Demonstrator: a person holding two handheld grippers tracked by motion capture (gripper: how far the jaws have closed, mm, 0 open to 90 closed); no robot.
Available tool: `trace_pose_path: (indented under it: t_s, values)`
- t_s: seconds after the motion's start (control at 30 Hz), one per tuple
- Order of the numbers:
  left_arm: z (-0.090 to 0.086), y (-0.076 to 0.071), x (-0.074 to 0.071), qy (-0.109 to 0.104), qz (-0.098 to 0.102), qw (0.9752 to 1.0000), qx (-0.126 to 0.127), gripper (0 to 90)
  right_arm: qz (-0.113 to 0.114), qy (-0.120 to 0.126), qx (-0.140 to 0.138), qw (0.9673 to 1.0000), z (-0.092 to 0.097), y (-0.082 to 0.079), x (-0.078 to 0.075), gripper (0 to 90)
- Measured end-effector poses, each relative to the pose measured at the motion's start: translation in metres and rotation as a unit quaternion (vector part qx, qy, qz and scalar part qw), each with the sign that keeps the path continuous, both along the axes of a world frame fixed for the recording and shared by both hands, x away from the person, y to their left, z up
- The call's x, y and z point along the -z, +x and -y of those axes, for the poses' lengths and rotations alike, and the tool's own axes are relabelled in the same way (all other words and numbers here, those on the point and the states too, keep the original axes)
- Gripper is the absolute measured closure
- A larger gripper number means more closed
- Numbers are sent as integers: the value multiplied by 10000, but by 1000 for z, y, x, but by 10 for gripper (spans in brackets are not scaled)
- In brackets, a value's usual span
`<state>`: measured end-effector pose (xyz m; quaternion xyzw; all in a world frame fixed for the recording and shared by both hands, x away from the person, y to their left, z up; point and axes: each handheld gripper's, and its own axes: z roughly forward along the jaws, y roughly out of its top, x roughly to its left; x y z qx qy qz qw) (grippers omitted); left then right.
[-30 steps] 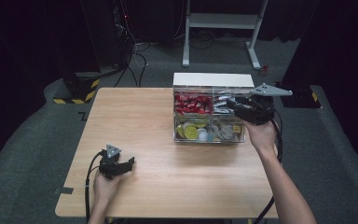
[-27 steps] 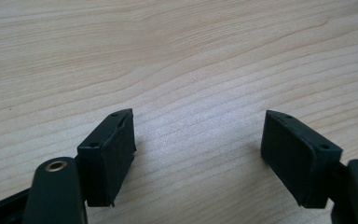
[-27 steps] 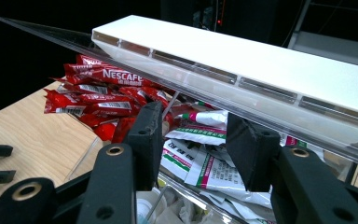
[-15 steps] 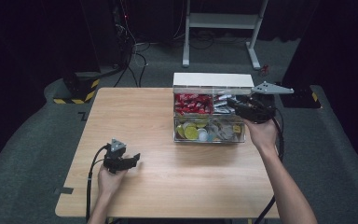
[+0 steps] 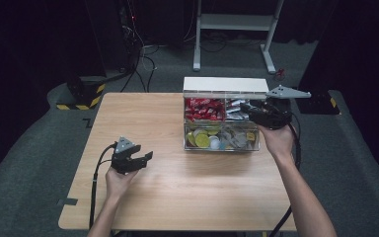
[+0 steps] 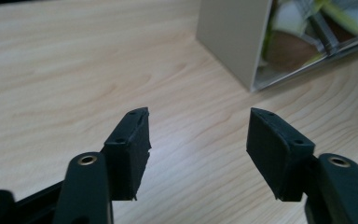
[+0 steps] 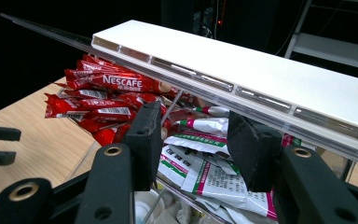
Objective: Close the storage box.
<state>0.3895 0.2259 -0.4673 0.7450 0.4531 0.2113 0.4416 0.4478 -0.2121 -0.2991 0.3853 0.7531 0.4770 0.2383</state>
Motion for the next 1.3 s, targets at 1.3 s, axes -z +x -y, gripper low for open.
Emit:
trace_pose_path:
  t_s: [1.3]
  values:
    - [62, 33, -99, -273, 622, 9922, 1042, 510, 53, -13, -75, 10000, -4, 4, -6, 542]
